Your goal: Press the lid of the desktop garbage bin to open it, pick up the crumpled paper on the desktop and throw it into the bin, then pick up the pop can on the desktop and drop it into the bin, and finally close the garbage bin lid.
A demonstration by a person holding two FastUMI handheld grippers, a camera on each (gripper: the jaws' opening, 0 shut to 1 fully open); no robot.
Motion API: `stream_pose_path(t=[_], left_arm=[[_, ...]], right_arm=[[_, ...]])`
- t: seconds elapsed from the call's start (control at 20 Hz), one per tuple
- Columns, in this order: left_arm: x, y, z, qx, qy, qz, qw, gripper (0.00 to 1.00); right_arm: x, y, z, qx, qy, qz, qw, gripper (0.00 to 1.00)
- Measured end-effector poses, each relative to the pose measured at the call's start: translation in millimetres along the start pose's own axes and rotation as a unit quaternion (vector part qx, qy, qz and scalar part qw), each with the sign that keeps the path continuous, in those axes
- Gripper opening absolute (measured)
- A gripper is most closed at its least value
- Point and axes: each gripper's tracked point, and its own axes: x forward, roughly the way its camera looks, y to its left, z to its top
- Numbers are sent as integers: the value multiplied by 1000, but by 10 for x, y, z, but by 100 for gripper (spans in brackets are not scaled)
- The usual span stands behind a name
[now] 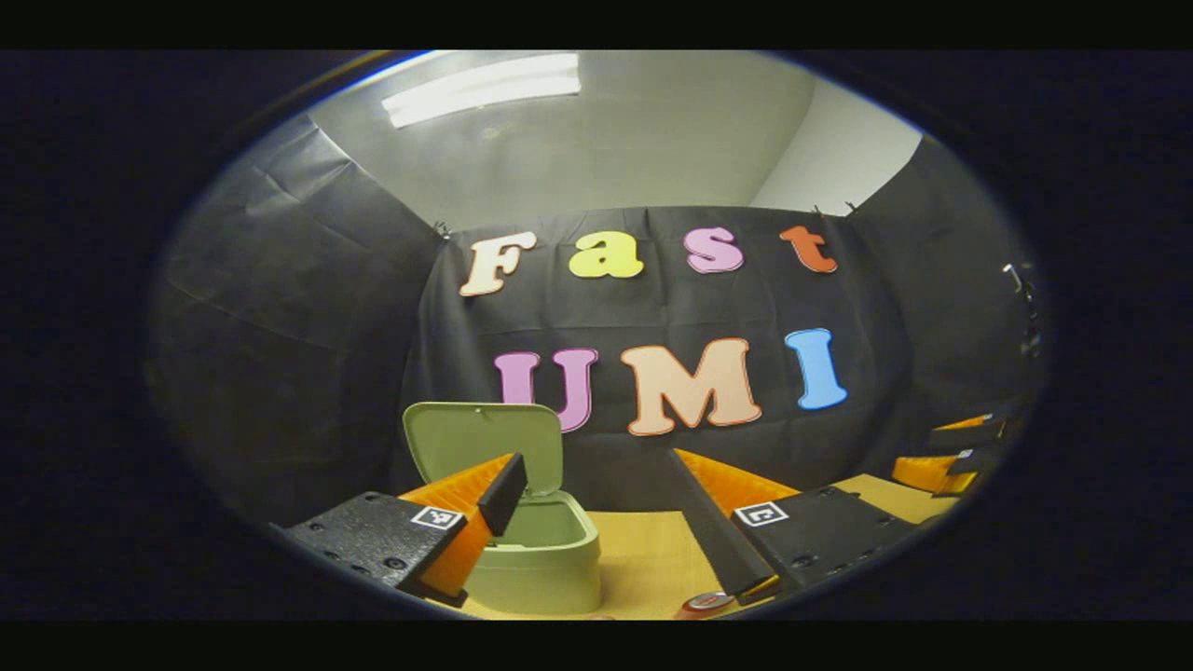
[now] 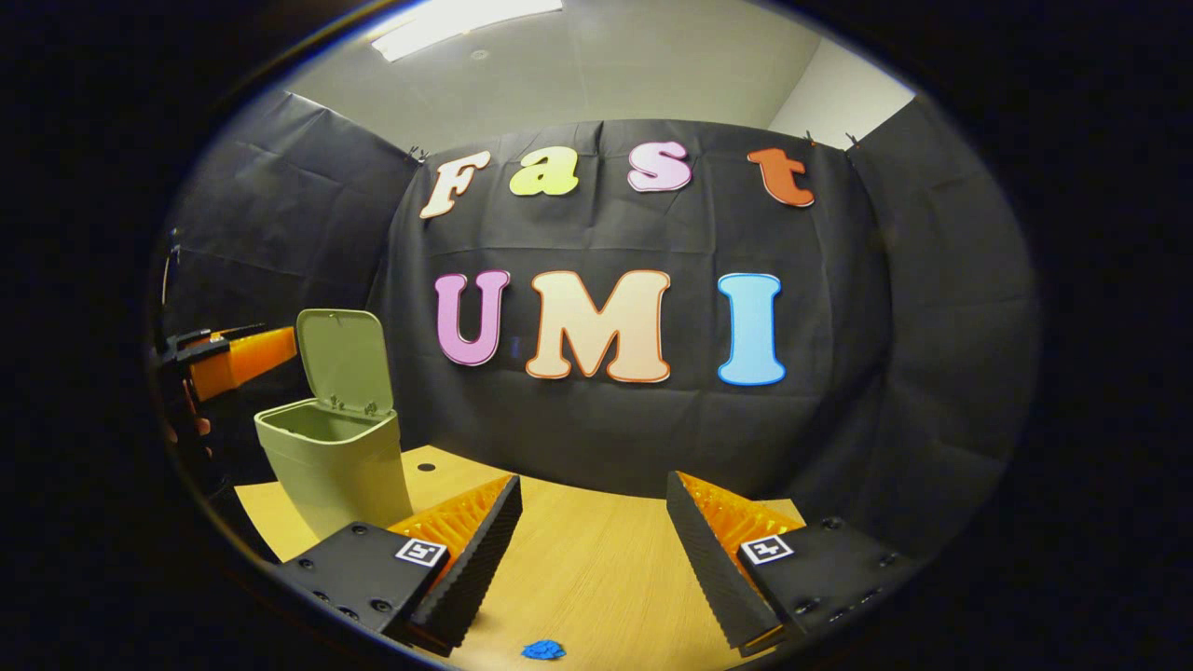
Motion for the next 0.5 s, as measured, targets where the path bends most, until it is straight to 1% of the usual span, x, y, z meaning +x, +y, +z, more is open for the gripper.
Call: stream_pose_path(t=[0.05, 0.1, 0.15, 0.25, 0.3, 0.35, 0.45, 0.5], left_arm=[[-59, -70, 6, -1, 0, 2, 1000, 93], [-114, -119, 13, -1, 2, 3, 1000, 93], [-169, -171, 21, 1, 2, 3, 1000, 91], [-275, -161, 34, 12, 6, 16, 1000, 90], [-331, -162, 49, 16, 8, 20, 1000, 97], [-387, -160, 67, 19, 9, 25, 999, 93], [-504, -100, 90, 25, 10, 41, 999, 93], [-564, -70, 86, 26, 14, 50, 998, 93]], right_arm=[[10, 9, -61, 2, 3, 8, 1000, 100], [34, 26, -138, 4, 10, 17, 1000, 98], [45, 51, -246, 5, 19, 26, 999, 98], [76, 117, -520, 4, 49, 47, 998, 98], [94, 156, -655, 1, 63, 57, 996, 98], [95, 194, -783, -3, 71, 68, 995, 98], [142, 276, -1068, -12, 85, 89, 992, 98], [195, 294, -1270, -17, 106, 94, 990, 98]])
